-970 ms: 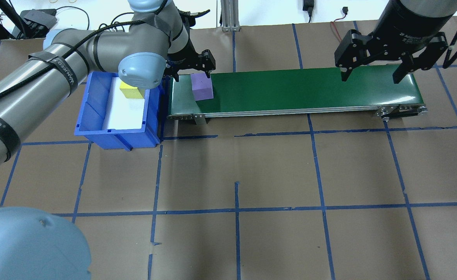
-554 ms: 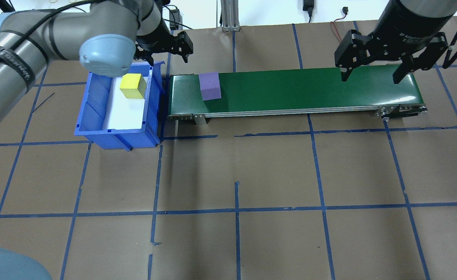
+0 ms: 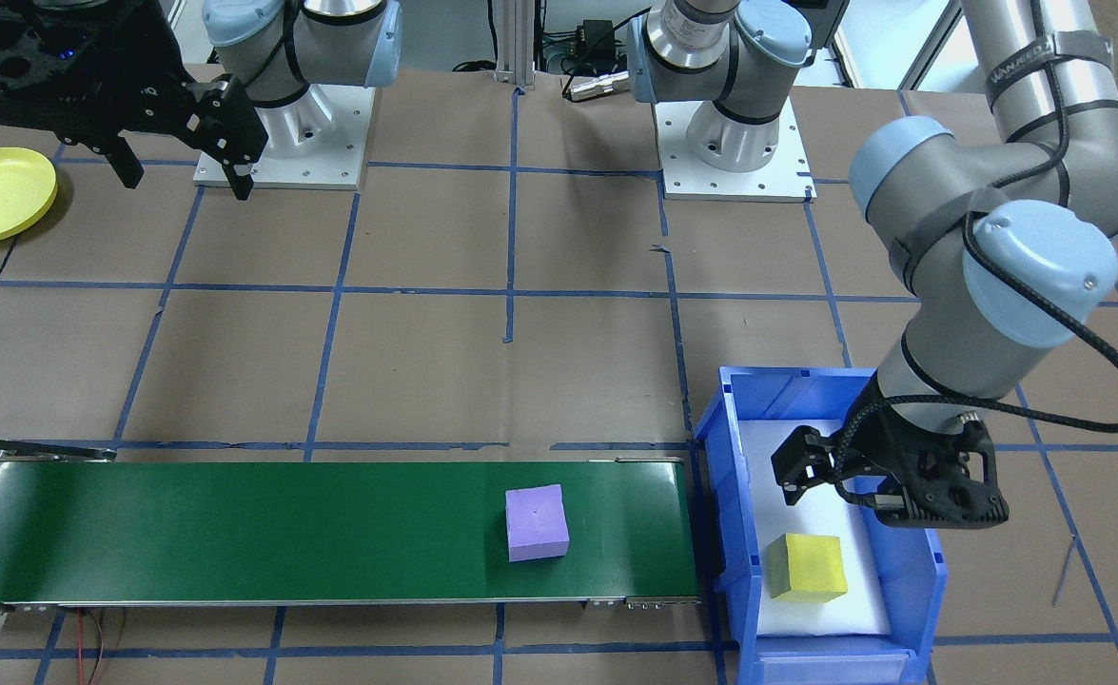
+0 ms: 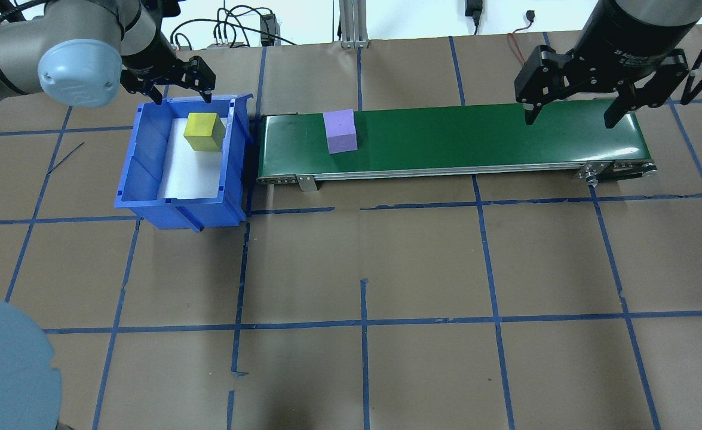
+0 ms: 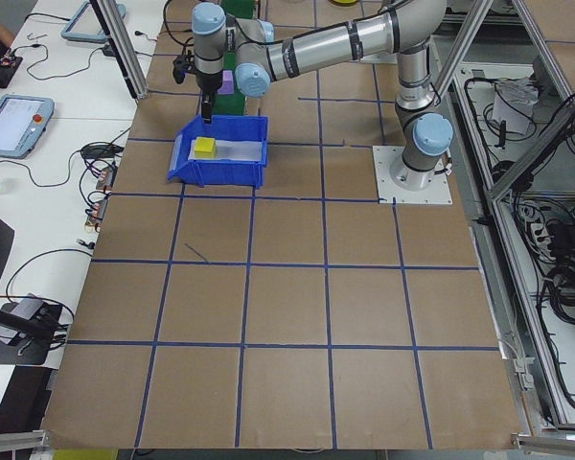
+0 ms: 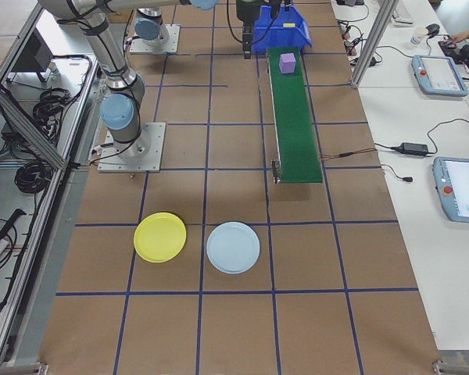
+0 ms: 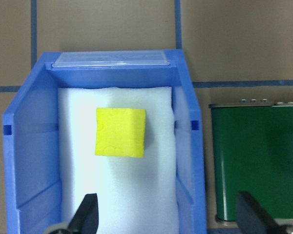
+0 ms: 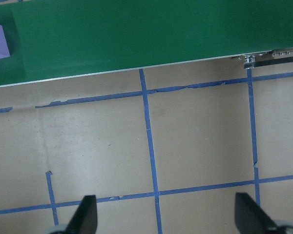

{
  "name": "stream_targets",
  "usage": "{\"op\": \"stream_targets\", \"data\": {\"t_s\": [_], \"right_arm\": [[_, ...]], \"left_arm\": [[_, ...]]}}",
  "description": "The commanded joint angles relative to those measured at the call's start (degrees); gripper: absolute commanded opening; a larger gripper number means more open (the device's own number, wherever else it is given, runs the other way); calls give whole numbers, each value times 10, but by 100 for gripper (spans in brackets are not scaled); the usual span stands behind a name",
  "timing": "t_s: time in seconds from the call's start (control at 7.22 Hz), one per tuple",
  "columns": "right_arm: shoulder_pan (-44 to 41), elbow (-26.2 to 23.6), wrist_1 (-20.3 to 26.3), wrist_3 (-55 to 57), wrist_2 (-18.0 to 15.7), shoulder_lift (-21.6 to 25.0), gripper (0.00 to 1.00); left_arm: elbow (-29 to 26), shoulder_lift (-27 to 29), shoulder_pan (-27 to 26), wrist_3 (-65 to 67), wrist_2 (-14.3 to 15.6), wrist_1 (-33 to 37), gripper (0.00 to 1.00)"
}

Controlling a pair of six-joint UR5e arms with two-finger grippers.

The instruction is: Move block left to right into plate

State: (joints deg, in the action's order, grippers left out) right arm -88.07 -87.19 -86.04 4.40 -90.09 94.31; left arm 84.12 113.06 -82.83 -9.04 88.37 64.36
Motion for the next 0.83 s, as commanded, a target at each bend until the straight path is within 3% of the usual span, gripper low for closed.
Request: {"op": "stream_targets", "data": {"t_s": [0.0,0.28,0.69], "right_arm": [[0,0,0,0,0,0,100],[0,0,1,1,-1,0,100],[0,0,1,1,-1,0,100]], "left_arm": [[-1,50,14,-19,0,-34,100],[3,101,14,-19,-1,-77,100],[10,117,14,-16,-10,-78,100]]}}
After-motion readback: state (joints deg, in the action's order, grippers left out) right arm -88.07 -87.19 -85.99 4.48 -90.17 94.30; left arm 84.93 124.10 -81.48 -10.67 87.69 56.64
